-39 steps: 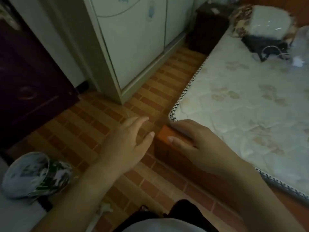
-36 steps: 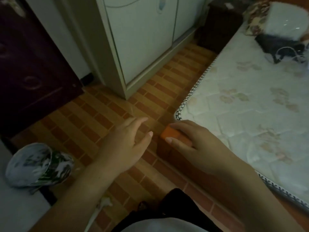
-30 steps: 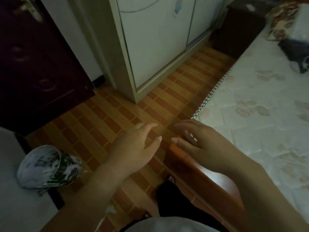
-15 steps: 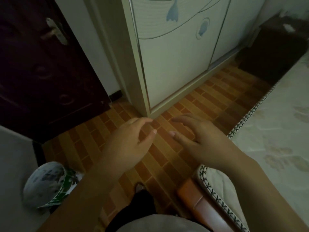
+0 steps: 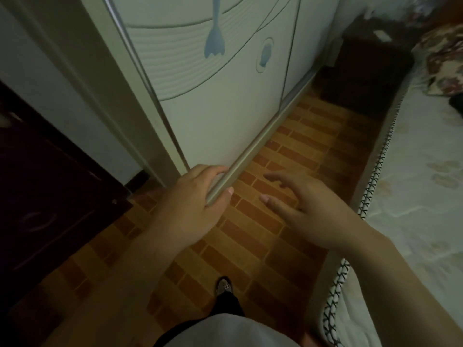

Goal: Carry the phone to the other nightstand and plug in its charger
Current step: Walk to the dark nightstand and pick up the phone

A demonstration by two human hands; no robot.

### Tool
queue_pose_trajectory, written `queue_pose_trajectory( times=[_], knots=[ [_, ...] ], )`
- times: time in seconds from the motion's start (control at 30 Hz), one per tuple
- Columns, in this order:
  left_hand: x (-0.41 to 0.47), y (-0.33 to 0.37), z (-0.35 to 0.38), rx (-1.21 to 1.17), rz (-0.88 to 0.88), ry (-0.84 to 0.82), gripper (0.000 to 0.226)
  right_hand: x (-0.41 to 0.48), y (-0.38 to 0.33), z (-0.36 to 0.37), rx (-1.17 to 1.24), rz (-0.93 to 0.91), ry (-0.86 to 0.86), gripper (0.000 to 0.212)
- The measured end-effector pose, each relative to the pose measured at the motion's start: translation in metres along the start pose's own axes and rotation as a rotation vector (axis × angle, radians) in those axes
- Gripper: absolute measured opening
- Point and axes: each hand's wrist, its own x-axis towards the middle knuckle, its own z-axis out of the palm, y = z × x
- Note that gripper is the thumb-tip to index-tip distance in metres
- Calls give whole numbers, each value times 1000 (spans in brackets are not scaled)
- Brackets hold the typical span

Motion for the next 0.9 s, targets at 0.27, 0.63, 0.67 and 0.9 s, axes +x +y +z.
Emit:
queue_pose_trajectory(
  times=[0.27,0.63,0.67,0.9],
  knots=[
    [116,-31,6,51,159,-221,48,56,34,-3,26,216,58,55],
    [288,50,79,37,517,-403,48,77,131,-76,133,510,299,55],
    [308,56,86,48,520,-398,48,88,148,-85,130,525,306,53],
    [442,129,134,70,538,-416,50,158,261,-195,-25,591,317,55]
  ],
)
